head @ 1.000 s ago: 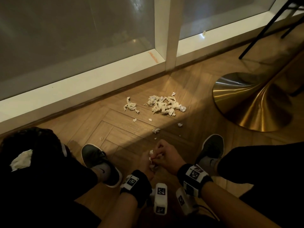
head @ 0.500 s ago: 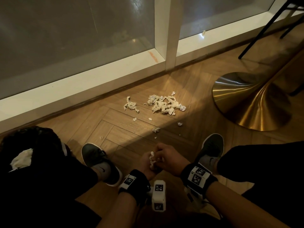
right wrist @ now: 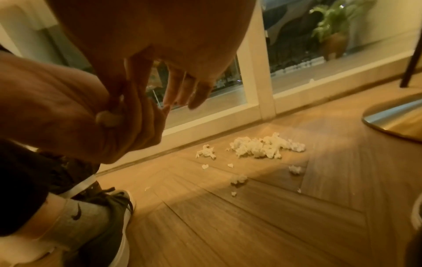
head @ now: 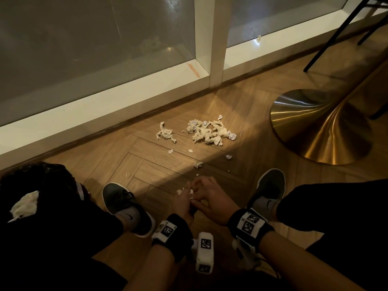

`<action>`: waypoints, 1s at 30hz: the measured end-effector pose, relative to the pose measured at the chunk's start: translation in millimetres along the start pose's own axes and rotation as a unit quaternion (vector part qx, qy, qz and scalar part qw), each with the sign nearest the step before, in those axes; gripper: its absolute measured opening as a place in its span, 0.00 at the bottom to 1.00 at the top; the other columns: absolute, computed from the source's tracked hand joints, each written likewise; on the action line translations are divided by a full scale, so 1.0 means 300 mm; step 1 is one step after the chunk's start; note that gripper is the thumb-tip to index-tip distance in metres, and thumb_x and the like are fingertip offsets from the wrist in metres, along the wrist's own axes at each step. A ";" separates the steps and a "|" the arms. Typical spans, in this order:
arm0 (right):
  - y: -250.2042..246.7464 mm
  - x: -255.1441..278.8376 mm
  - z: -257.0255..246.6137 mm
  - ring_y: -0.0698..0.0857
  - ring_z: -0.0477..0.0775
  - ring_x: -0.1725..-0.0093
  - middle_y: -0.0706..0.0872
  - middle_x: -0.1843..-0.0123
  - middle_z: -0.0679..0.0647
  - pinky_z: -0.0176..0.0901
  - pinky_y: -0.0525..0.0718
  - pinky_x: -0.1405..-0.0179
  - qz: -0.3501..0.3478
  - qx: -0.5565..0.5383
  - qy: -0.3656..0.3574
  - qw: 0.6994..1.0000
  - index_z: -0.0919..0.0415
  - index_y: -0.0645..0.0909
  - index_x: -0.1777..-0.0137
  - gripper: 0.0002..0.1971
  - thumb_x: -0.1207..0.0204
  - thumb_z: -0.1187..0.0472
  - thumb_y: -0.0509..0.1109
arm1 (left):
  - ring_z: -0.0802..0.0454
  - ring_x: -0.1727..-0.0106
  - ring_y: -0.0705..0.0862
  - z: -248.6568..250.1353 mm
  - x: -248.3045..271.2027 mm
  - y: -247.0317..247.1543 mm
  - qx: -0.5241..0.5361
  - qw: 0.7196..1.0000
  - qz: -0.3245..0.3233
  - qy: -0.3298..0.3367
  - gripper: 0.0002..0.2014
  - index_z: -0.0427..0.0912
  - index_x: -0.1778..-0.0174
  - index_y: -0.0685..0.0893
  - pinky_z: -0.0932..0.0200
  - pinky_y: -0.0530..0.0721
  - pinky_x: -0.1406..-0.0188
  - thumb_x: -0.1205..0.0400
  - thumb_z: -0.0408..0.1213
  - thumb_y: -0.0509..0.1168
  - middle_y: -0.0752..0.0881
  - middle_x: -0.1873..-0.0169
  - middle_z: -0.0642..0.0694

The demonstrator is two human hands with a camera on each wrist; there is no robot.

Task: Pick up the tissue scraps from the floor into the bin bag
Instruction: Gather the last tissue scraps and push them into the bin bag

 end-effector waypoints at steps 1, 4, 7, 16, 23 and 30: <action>0.000 -0.005 0.000 0.66 0.44 0.35 0.73 0.36 0.46 0.39 0.69 0.34 -0.015 -0.011 0.000 1.000 0.51 0.88 0.55 0.11 0.20 0.51 0.66 | 0.53 0.71 0.84 0.006 0.007 0.001 0.010 1.000 -0.005 -0.018 0.12 0.43 0.57 0.84 0.63 0.80 0.78 0.14 0.42 0.60 0.85 0.66 0.42; -0.006 -0.015 0.010 0.67 0.41 0.36 0.74 0.34 0.46 0.35 0.69 0.36 -0.026 -0.041 0.009 0.999 0.52 0.89 0.55 0.08 0.22 0.53 0.70 | 0.52 0.71 0.81 -0.012 0.009 0.019 0.050 0.995 -0.031 -0.077 0.15 0.43 0.57 0.85 0.62 0.76 0.76 0.15 0.48 0.58 0.84 0.69 0.45; 0.010 -0.012 0.015 0.71 0.42 0.39 0.79 0.37 0.48 0.33 0.68 0.42 -0.018 -0.034 0.016 0.999 0.57 0.90 0.56 0.06 0.25 0.57 0.72 | 0.50 0.71 0.81 -0.045 0.009 0.029 0.082 0.989 -0.041 -0.113 0.25 0.42 0.56 0.84 0.61 0.76 0.74 0.15 0.57 0.50 0.84 0.67 0.43; -0.005 -0.011 -0.004 0.79 0.50 0.50 0.87 0.57 0.45 0.43 0.70 0.51 0.084 0.017 -0.024 0.996 0.52 0.90 0.63 0.04 0.35 0.63 0.79 | 0.50 0.65 0.80 -0.033 0.011 0.035 0.075 0.993 -0.038 -0.087 0.16 0.39 0.57 0.78 0.59 0.77 0.65 0.11 0.37 0.47 0.80 0.65 0.41; 0.023 0.002 -0.050 0.70 0.52 0.32 0.80 0.39 0.49 0.47 0.75 0.35 -0.005 0.101 -0.098 0.990 0.54 0.86 0.48 0.12 0.26 0.49 0.70 | 0.54 0.74 0.78 -0.008 -0.001 -0.013 0.048 0.996 -0.020 -0.069 0.14 0.42 0.62 0.81 0.60 0.76 0.76 0.15 0.42 0.57 0.81 0.74 0.46; 0.026 0.015 -0.037 0.79 0.52 0.44 0.84 0.48 0.50 0.50 0.79 0.44 0.007 0.060 -0.118 0.991 0.54 0.86 0.53 0.08 0.27 0.53 0.69 | 0.46 0.68 0.88 -0.035 0.042 0.046 0.106 0.982 -0.094 -0.122 0.20 0.37 0.54 0.81 0.57 0.84 0.71 0.12 0.45 0.48 0.88 0.70 0.39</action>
Point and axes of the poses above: each hand's wrist, its own x-axis away from the middle knuckle, its own y-axis out of the palm, z = x × y, the point moved 7 cm from there along -x, towards the middle knuckle
